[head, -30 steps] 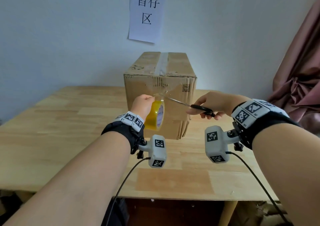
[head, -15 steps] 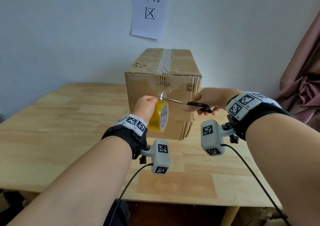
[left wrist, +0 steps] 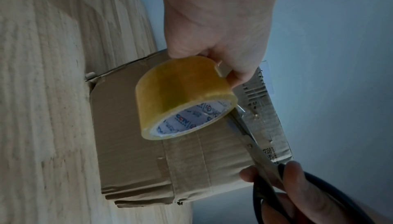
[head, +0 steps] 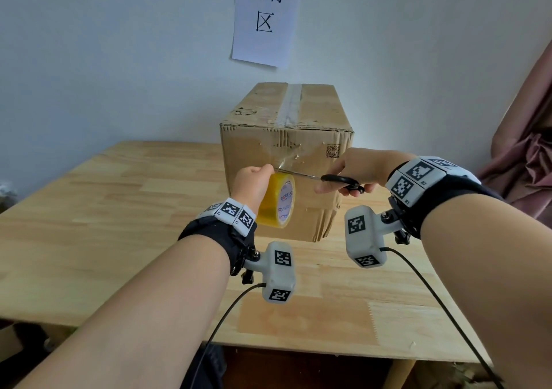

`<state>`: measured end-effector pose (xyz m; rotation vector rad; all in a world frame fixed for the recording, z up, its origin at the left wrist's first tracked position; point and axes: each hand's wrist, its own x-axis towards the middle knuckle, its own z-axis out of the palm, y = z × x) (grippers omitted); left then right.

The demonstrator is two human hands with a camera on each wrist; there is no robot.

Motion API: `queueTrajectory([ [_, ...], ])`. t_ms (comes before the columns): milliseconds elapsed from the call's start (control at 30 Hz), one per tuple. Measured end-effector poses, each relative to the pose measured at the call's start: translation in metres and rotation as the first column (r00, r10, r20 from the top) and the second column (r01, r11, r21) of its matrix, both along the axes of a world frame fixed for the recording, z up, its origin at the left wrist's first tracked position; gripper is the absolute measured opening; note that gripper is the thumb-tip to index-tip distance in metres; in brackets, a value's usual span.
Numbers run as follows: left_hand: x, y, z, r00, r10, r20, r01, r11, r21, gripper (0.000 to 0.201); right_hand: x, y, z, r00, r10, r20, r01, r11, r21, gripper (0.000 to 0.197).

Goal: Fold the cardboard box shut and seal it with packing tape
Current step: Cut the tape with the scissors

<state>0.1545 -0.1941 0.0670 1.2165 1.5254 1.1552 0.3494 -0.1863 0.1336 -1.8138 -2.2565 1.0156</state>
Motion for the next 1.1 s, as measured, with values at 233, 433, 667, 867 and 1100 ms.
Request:
queueTrajectory([
  [233, -0.001, -0.002, 0.002, 1.0, 0.005, -0.008, -0.005, 1.0, 0.006, 0.023, 0.0, -0.003, -0.002, 0.998, 0.054, 0.021, -0.055, 0.997, 0.063, 0.03],
  [433, -0.005, -0.002, 0.003, 1.0, 0.008, -0.025, -0.007, 1.0, 0.015, 0.034, 0.0, -0.004, -0.006, 0.998, 0.068, 0.006, -0.068, 0.994, 0.083, 0.028],
  [667, -0.007, -0.004, 0.007, 0.998, -0.019, -0.067, 0.02, 1.0, 0.019, 0.037, -0.008, -0.007, -0.003, 0.997, 0.06, 0.054, -0.064, 0.996, 0.063, 0.053],
  [867, -0.006, -0.004, 0.006, 0.996, -0.021, -0.086, 0.022, 1.0, 0.011, 0.037, -0.012, -0.005, 0.005, 0.995, 0.078, 0.067, -0.083, 0.993, 0.082, 0.056],
  [1100, -0.015, -0.002, -0.005, 0.995, -0.028, -0.092, 0.027, 1.0, -0.007, 0.038, -0.013, -0.006, 0.001, 0.989, 0.114, 0.097, -0.119, 0.992, 0.042, 0.05],
])
